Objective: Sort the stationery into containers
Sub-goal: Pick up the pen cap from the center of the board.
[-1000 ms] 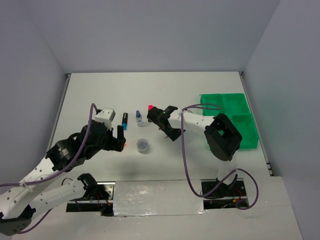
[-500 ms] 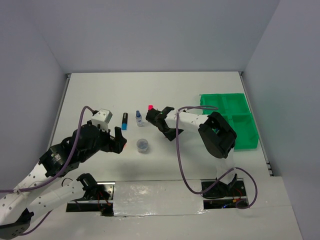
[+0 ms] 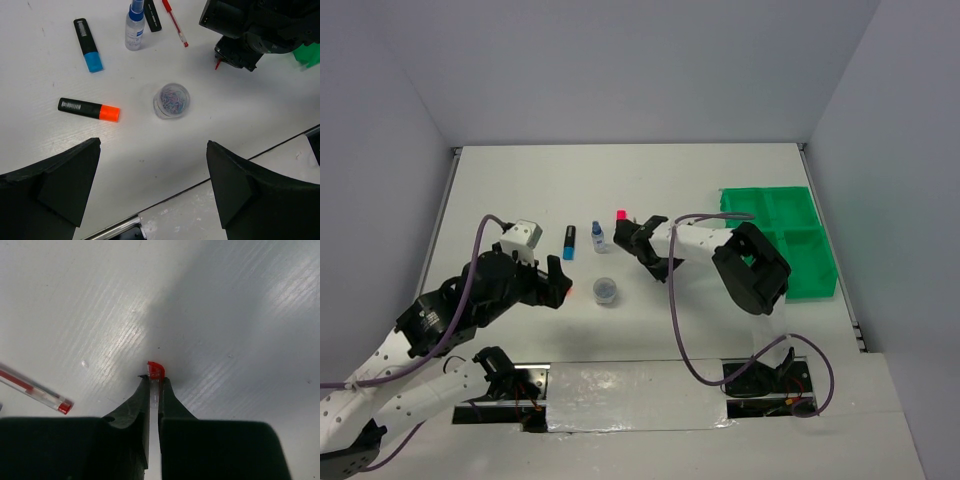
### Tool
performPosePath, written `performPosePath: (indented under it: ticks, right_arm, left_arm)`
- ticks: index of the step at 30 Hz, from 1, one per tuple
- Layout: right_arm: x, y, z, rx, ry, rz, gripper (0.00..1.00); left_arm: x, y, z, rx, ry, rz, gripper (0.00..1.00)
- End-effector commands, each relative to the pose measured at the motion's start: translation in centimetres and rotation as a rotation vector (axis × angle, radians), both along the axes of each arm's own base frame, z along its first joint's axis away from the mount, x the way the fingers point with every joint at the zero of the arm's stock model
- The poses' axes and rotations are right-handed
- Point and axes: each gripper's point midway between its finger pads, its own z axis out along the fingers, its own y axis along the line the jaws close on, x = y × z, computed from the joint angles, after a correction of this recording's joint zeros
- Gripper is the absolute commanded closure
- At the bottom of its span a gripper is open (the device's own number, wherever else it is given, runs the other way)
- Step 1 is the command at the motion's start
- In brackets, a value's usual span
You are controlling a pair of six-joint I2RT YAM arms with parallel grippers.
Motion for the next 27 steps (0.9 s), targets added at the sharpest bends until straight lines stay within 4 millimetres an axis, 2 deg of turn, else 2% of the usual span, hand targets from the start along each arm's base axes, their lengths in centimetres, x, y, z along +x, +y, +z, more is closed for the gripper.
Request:
performPosePath:
  ticks: [1,6,7,8,9,10,11,12,14,16,17,18,19,20,21,22,23,24,25,26,27]
  right_arm:
    - [0.0,0.5,-1.9,0.059,0.003,-0.039,1.0]
    - [0.1,0.0,-1.6,0.057,-0.013,-0.015,1.0]
    - [0.5,-0.1,-0.6,0.058,-0.047,0.008,1.0]
    - [1.3,0.2,-0.5,0.084,-0.096,0.041,1.0]
    - [1.9,0.6,0.1,0.073,-0.123,0.165,1.0]
    - [4.0,2.4,2.8,0.152,-0.259,0.221,1.0]
    - [3.6,1.7,2.5,0.134,-0.269,0.265,1.0]
    - [3.8,1.8,4.7,0.132,-0.319,0.348,1.0]
    - [4.2,1.3,6.0,0.112,-0.377,0.401,1.0]
    - [4.0,0.3,8.4,0.064,-0.421,0.476,1.0]
    - [3.9,-0.4,9.1,0.036,-0.438,0.48,1.0]
    - [3.9,-1.1,11.0,0.018,-0.472,0.507,1.0]
    - [3.6,-2.1,11.5,-0.011,-0.481,0.511,1.0]
    - [3.4,-2.8,12.2,-0.033,-0.491,0.525,1.0]
    - [3.2,-4.1,13.7,-0.028,-0.531,0.515,1.0]
    - [3.1,-4.6,14.7,-0.029,-0.557,0.524,1.0]
    - [2.8,-5.3,16.7,-0.023,-0.602,0.557,1.0]
    - [2.7,-5.9,17.5,-0.027,-0.624,0.56,1.0]
    - [2.5,-7.3,17.8,-0.042,-0.626,0.546,1.0]
    - [2.0,-8.6,19.6,-0.053,-0.672,0.531,1.0]
    - [1.6,-9.4,19.9,-0.067,-0.677,0.537,1.0]
  left_arm:
    - [0.3,-0.3,0.9,-0.033,-0.034,0.003,0.01]
    - [0.1,-0.3,1.1,-0.041,-0.039,0.004,0.01]
    - [0.1,-0.2,1.0,-0.037,-0.038,0.011,0.01]
    - [0.1,-0.2,1.0,-0.035,-0.036,0.01,0.01]
    - [0.0,-0.3,1.0,-0.033,-0.036,0.006,0.01]
    - [0.0,-0.4,0.9,-0.031,-0.032,0.005,0.01]
    - [0.1,-0.4,0.8,-0.025,-0.028,0.005,0.01]
    - [0.2,-0.5,0.7,-0.023,-0.024,0.007,0.01]
    - [0.5,-0.7,0.6,-0.006,-0.012,0.015,0.01]
    - [1.0,-1.1,0.5,-0.002,0.012,0.036,0.01]
    - [1.3,-2.0,0.9,-0.034,0.012,0.022,0.01]
    - [1.4,-2.9,1.1,-0.063,0.021,0.01,0.01]
    - [1.9,-4.6,1.3,-0.098,0.033,-0.02,0.01]
    - [2.3,-5.6,1.2,-0.116,0.046,-0.027,0.01]
    - [2.7,-6.5,1.1,-0.142,0.065,-0.022,0.01]
    - [3.6,-7.9,0.2,-0.123,0.102,-0.023,0.01]
    - [4.4,-9.2,0.2,-0.15,0.114,-0.023,0.01]
    - [5.0,-9.9,-0.3,-0.144,0.132,-0.008,0.01]
    - [6.3,-11.0,-1.6,-0.115,0.168,0.019,0.01]
    - [7.2,-12.0,-1.8,-0.132,0.175,0.034,0.01]
    - [8.2,-12.9,-3.8,-0.093,0.214,0.052,0.01]
